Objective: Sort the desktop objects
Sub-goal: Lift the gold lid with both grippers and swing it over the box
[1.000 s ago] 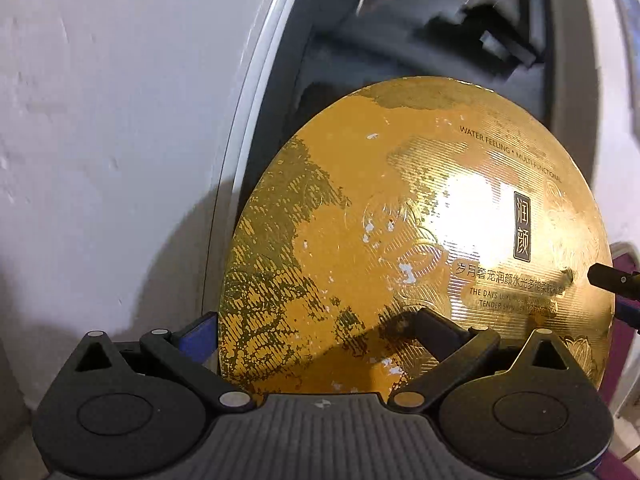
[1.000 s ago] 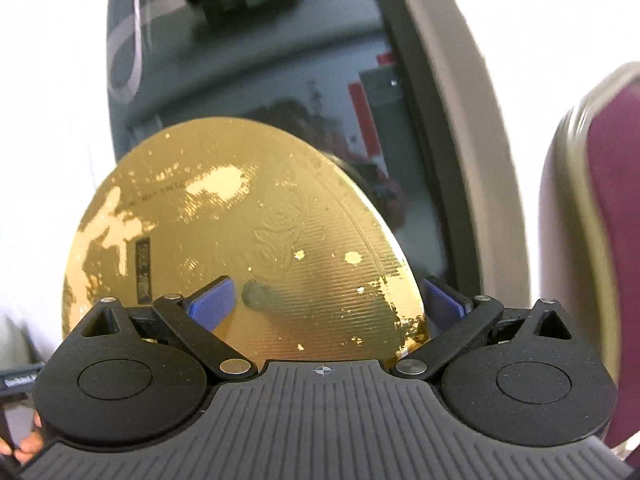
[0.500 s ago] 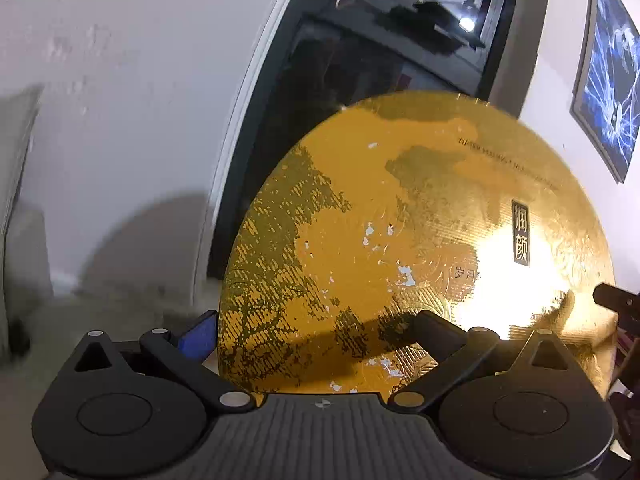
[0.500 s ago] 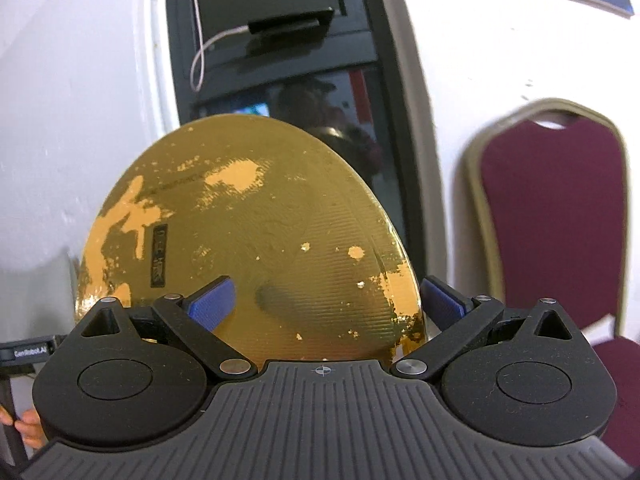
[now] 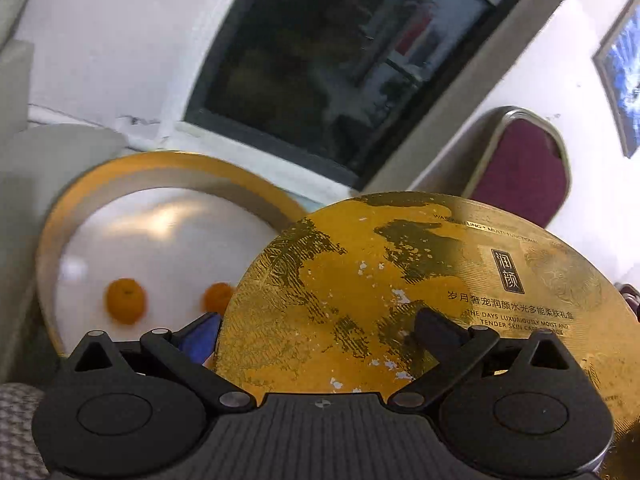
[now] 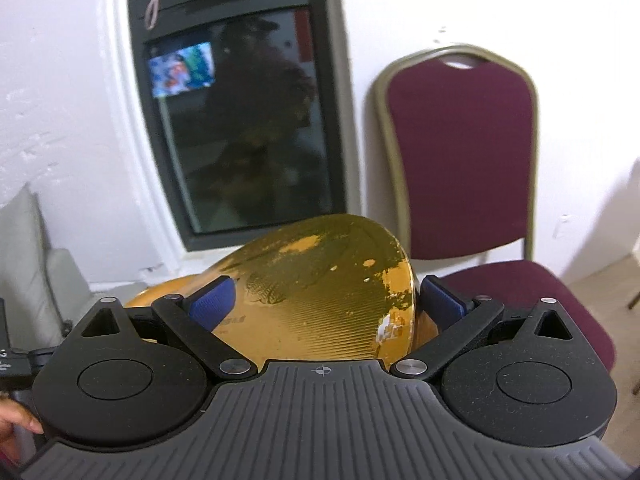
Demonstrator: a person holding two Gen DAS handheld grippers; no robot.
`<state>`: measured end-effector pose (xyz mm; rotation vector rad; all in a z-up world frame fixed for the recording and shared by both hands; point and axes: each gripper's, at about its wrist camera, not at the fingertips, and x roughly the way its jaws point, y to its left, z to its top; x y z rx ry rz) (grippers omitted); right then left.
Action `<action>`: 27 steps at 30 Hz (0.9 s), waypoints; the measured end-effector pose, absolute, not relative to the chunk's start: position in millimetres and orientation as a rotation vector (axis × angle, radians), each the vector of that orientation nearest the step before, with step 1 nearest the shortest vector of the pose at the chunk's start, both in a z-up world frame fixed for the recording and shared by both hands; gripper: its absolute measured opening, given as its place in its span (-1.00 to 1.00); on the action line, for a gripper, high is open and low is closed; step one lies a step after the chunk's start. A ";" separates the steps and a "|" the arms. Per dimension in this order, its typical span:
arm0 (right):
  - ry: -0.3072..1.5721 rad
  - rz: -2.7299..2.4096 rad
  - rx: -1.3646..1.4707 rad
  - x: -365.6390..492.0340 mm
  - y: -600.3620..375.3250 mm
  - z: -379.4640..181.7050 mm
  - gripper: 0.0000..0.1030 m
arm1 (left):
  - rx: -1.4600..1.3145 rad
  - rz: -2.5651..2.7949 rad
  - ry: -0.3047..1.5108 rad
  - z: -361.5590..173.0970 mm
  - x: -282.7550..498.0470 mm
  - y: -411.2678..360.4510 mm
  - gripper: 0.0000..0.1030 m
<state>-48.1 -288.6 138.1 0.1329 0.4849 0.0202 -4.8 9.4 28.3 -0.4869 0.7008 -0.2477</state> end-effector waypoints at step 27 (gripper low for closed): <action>0.548 -0.117 0.161 -68.2 -320.0 113.6 0.97 | -0.404 -0.159 0.564 12.1 -48.1 -14.2 0.93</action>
